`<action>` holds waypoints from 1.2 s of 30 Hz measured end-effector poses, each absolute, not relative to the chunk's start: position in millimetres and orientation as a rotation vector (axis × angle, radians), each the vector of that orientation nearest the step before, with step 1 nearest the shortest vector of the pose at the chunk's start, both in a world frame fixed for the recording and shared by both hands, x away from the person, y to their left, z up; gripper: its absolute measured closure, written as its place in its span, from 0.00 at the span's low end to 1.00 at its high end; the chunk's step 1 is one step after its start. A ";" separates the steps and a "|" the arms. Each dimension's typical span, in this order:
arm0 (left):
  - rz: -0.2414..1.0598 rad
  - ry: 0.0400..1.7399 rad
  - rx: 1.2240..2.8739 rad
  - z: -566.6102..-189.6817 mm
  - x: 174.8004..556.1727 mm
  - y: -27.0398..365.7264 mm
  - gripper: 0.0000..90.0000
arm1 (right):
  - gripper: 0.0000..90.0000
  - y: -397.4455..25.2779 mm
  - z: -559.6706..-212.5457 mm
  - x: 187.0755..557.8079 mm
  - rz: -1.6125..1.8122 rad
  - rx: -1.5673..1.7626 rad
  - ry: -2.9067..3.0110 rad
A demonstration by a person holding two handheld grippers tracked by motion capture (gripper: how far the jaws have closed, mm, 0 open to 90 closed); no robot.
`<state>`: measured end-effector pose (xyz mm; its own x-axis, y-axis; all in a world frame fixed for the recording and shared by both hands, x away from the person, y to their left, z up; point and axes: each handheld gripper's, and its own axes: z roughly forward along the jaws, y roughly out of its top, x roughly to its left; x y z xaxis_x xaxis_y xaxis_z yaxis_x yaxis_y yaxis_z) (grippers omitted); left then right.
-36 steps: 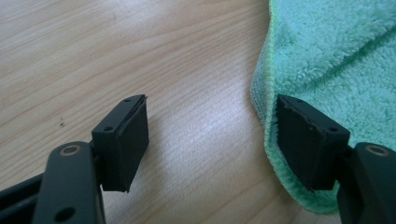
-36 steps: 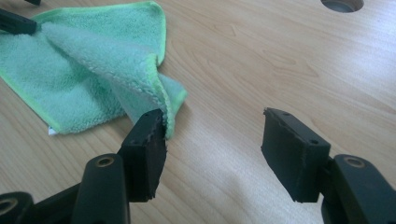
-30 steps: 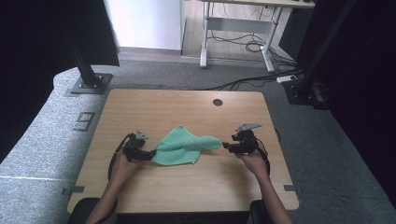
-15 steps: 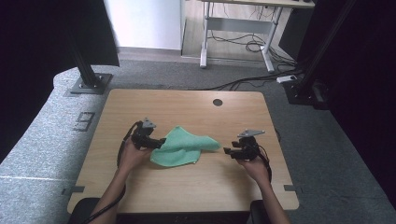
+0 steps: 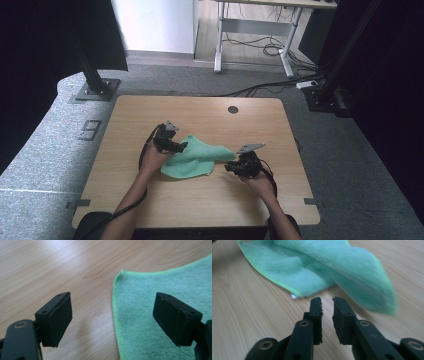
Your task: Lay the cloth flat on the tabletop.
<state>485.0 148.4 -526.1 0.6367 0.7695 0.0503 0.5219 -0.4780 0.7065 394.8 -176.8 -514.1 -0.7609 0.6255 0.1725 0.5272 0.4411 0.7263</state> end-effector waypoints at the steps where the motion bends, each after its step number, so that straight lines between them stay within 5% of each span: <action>1: 0.484 1.005 2.201 -528.9 486.1 147.2 0.18 | 0.86 -171.2 -514.7 396.4 1.231 1.022 2.570; 14: 0.619 1.115 2.237 -539.3 487.9 157.3 0.18 | 0.88 -107.0 -537.7 416.6 1.120 0.940 2.663; 29: 0.671 1.246 2.262 -533.2 456.2 202.0 0.19 | 0.87 -142.6 -534.9 406.7 1.032 1.006 2.622; 36: 0.614 1.229 2.258 -533.9 431.9 210.7 0.19 | 0.71 -156.5 -521.0 407.4 1.049 1.041 2.544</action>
